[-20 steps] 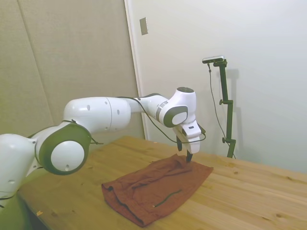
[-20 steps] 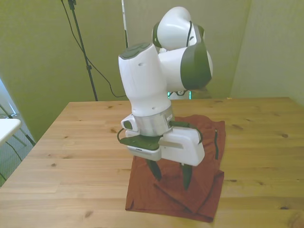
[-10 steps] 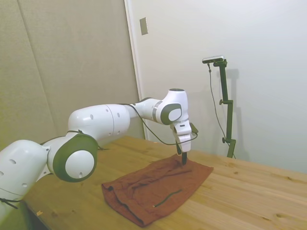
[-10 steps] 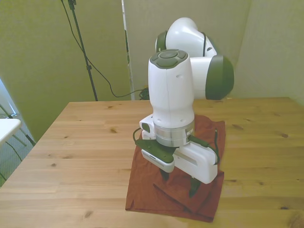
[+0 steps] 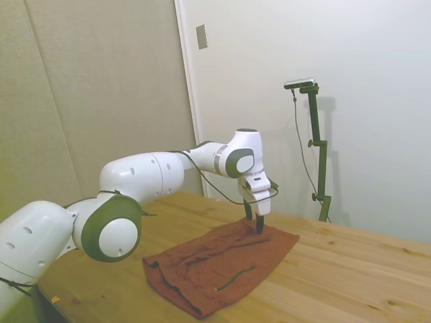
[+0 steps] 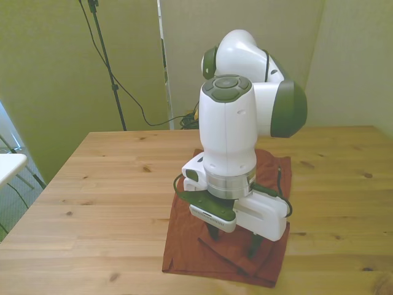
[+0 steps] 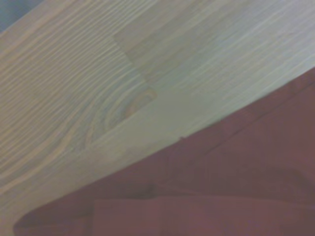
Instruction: Unfold the shorts
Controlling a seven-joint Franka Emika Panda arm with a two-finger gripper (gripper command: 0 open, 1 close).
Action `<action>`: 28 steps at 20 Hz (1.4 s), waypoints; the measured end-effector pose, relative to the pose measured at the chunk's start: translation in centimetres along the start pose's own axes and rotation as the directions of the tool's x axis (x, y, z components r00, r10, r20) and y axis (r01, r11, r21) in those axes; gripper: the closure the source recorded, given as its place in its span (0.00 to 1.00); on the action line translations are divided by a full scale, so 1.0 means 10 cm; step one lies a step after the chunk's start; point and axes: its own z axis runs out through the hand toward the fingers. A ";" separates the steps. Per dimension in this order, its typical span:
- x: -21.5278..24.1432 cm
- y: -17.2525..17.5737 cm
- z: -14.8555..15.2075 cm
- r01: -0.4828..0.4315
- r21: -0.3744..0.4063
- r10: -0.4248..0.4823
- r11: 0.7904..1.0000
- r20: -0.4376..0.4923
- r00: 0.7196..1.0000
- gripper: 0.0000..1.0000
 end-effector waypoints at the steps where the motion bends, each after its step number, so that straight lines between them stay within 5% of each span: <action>1: 0.00 0.00 0.01 0.007 0.000 -0.007 1.000 0.002 1.000 1.00; 17: -0.08 -0.01 0.20 0.049 -0.027 -0.048 0.998 0.038 0.998 1.00; 28: -0.20 0.03 0.13 0.068 -0.015 -0.063 0.998 0.238 0.969 1.00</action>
